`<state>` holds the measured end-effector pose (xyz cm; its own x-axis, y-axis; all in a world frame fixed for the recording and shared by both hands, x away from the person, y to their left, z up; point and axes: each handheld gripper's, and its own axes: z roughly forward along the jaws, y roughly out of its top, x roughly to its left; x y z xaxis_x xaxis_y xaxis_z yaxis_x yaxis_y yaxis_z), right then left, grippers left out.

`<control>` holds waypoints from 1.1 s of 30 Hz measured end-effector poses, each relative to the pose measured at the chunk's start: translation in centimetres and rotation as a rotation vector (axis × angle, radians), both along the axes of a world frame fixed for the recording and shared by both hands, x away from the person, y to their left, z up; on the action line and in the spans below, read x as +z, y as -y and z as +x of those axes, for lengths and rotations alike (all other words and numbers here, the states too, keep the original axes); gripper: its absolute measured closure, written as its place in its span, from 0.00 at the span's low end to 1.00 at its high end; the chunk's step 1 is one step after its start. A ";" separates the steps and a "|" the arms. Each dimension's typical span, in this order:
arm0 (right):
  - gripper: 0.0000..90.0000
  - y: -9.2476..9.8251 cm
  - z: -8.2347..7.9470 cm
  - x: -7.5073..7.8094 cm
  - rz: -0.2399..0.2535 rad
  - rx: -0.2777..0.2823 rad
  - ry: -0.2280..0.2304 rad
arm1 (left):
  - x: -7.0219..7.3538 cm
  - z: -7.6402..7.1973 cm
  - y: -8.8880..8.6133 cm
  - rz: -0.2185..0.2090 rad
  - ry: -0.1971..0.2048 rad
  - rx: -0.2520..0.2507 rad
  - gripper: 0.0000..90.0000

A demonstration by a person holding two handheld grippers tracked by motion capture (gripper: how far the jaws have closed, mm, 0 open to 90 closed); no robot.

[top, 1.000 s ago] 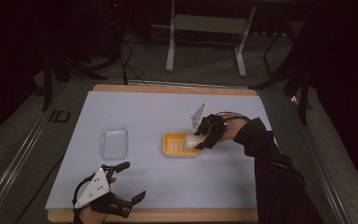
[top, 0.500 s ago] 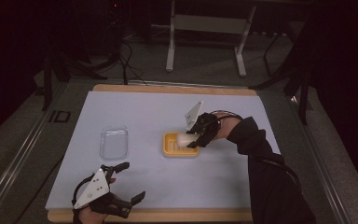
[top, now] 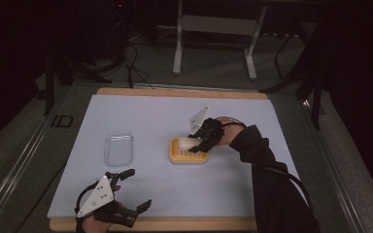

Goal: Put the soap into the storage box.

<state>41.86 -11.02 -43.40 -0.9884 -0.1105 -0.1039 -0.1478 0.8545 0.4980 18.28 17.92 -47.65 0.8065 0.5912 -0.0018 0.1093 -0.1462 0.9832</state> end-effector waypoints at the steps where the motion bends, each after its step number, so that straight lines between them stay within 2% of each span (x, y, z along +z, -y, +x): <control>1: 0.55 -0.1 0.1 -0.3 0.007 0.001 -0.007 | 0.0 0.0 0.0 0.000 0.000 0.000 0.01; 5: 0.55 -0.6 0.3 -1.3 0.016 -0.003 -0.027 | 0.0 0.0 0.0 -0.001 0.000 -0.002 0.01; 10: 0.55 -0.7 0.8 -2.2 0.023 -0.014 -0.027 | 0.0 -0.1 -0.1 -0.001 0.000 -0.005 0.01; 27: 0.55 -0.8 2.3 -5.7 -0.023 -0.046 -0.079 | -0.1 -0.1 0.1 0.014 -0.004 -0.008 0.01; 33: 0.55 -0.8 2.7 -6.4 -0.024 -0.068 -0.076 | -0.1 -0.1 0.0 0.017 -0.004 -0.006 0.01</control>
